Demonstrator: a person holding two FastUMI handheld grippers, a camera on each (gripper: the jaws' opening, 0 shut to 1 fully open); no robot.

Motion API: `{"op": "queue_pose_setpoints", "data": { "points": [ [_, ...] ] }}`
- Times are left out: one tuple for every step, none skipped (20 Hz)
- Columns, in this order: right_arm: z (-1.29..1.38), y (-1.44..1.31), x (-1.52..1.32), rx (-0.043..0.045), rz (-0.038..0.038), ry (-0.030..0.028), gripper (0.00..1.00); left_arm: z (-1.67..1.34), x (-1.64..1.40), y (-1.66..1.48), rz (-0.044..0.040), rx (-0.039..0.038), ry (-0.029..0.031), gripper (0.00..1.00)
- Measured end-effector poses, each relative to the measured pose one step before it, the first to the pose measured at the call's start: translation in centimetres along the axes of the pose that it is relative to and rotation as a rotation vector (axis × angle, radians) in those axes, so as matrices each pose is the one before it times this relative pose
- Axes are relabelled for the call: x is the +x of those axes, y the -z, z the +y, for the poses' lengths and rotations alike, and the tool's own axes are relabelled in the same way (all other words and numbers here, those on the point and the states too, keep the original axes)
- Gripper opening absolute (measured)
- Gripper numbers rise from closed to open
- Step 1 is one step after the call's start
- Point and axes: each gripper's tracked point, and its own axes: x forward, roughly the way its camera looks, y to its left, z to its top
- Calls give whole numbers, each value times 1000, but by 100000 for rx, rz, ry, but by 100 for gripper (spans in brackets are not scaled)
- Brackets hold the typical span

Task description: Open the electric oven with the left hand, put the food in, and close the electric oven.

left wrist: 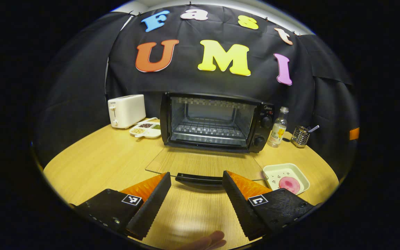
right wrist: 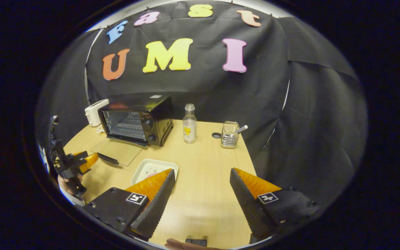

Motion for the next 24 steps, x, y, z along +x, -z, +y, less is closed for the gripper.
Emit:
{"op": "queue_pose_setpoints", "data": {
  "points": [
    [601,117,1319,-50,3244,-1866,97,215,-894,-1091,-2693,158,-201,95],
    [492,220,1332,595,4051,-1494,97,104,-825,-1146,-2722,-429,141,95],
    [136,512,1371,643,4414,-920,100,-47,-801,-1353,-3080,-467,360,95],
    [227,502,1392,429,4787,-1070,97,58,-847,-1218,-3078,-148,126,95],
    [228,741,1410,1127,5896,-695,97,81,-682,-1271,-2934,67,-132,95],
    [338,317,1171,1768,4231,-1051,97,-45,-733,-1271,-2732,63,-3,95],
    [426,226,1465,1713,4363,-1339,97,-113,-638,-1219,-2707,195,145,95],
    [110,261,1170,2041,4194,-954,100,-21,-713,-1224,-2606,156,134,95],
    [404,495,1126,2051,3948,-2220,98,-218,-636,-1193,-2874,233,390,95],
    [408,230,1058,1430,3651,-2247,96,-188,-612,-1189,-2474,280,91,95],
    [467,269,1301,2554,4090,-2146,91,-164,-675,-1094,-2415,307,-23,95],
    [384,62,945,1795,2922,-2004,90,-326,-613,-1008,-2640,103,430,95],
    [392,194,938,1442,3705,-2014,88,-339,-514,-1050,-2464,104,465,95],
    [445,6,772,1231,2534,-3075,87,-253,-480,-691,-1500,240,333,95],
    [406,36,644,419,2216,-2217,84,-422,-292,-516,-1622,707,536,95],
    [181,37,448,173,2058,-1144,80,-200,-50,-589,-1978,1423,831,95],
    [46,-51,478,-88,1398,-1602,75,-276,87,-378,-1381,1026,483,95],
    [256,155,600,594,2601,-1111,72,-228,-27,381,519,905,559,95],
    [447,283,538,1589,3490,-2516,56,-83,-62,267,767,539,34,95],
    [453,499,237,699,4682,-3524,57,120,-40,49,276,379,-150,95],
    [198,-572,278,-69,-708,-2340,47,18,-127,73,325,66,-180,95],
    [-260,403,388,1342,3641,-1616,39,-60,-206,28,462,16,-94,95],
    [288,322,-371,3580,2263,-3706,22,157,-128,20,263,116,-486,95],
    [-33,-157,593,1510,808,-2062,5,169,-51,-45,33,331,-435,95]
  ]
}}
